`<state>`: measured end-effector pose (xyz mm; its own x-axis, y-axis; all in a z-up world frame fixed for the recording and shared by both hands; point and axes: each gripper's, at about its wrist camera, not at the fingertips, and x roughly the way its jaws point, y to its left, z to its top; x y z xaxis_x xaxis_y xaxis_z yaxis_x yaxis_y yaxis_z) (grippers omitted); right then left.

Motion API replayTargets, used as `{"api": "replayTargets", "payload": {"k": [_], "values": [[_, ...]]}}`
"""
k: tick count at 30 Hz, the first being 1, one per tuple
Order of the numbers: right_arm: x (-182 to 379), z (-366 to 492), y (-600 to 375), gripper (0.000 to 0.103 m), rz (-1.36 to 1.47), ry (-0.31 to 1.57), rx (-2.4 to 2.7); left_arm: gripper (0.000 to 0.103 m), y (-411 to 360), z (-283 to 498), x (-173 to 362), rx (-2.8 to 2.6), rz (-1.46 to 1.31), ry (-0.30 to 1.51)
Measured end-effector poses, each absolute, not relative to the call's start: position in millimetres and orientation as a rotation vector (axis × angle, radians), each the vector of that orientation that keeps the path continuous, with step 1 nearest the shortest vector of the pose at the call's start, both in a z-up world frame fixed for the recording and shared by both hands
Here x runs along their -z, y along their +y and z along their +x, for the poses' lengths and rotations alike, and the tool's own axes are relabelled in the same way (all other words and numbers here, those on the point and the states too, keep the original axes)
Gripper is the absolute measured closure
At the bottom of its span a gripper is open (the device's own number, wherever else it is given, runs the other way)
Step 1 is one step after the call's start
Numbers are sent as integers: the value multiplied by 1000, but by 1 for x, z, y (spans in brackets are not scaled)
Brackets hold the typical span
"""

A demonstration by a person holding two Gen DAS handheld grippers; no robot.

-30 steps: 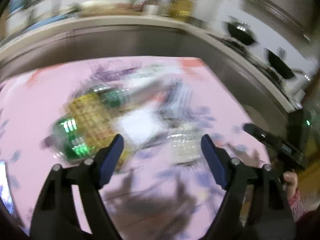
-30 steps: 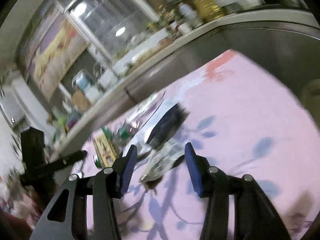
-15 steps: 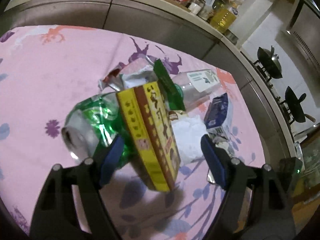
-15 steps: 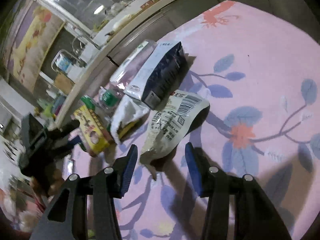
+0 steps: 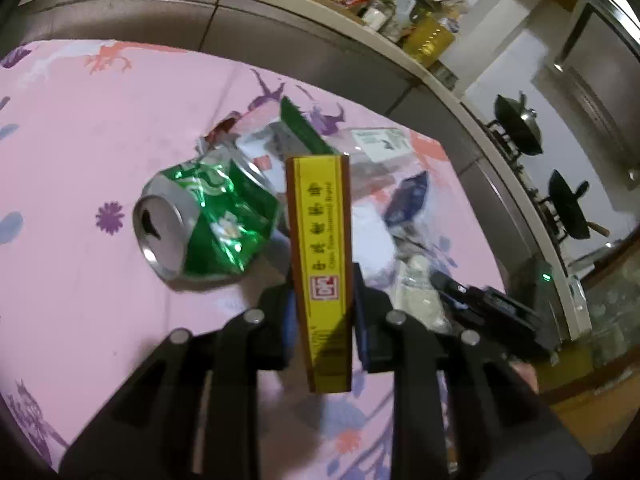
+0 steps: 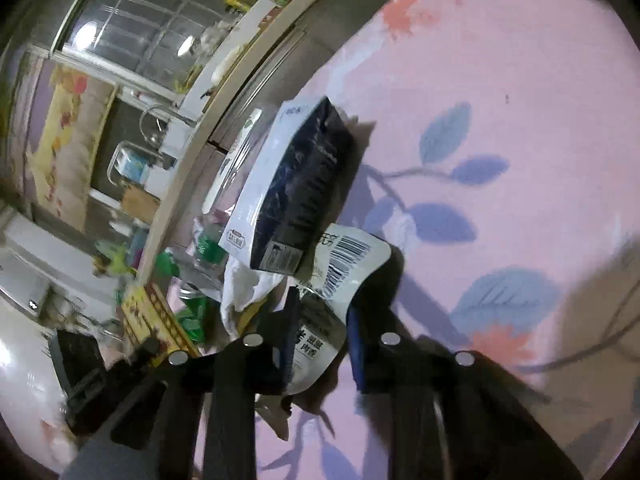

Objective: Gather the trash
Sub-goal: 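Grasp the yellow box with the left tool while the right tool grasps the white receipt paper, then carry the yellow box and receipt with both tools over the beige bin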

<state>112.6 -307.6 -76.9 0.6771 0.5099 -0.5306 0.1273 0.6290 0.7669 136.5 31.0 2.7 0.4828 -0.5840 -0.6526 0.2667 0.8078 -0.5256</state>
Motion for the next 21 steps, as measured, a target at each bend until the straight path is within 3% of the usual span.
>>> {"api": "replayTargets", "payload": {"k": [3,10,21], "values": [[69,102,-312,101,916,782,-291,81,26,123,-10,569,-382,928],[37,47,-357,102,870,646,-217,81,-38,117,-27,713,-313,953],[24,-61,-521,101,919,364,191,81,-258,128,-44,1046,-79,973]]}}
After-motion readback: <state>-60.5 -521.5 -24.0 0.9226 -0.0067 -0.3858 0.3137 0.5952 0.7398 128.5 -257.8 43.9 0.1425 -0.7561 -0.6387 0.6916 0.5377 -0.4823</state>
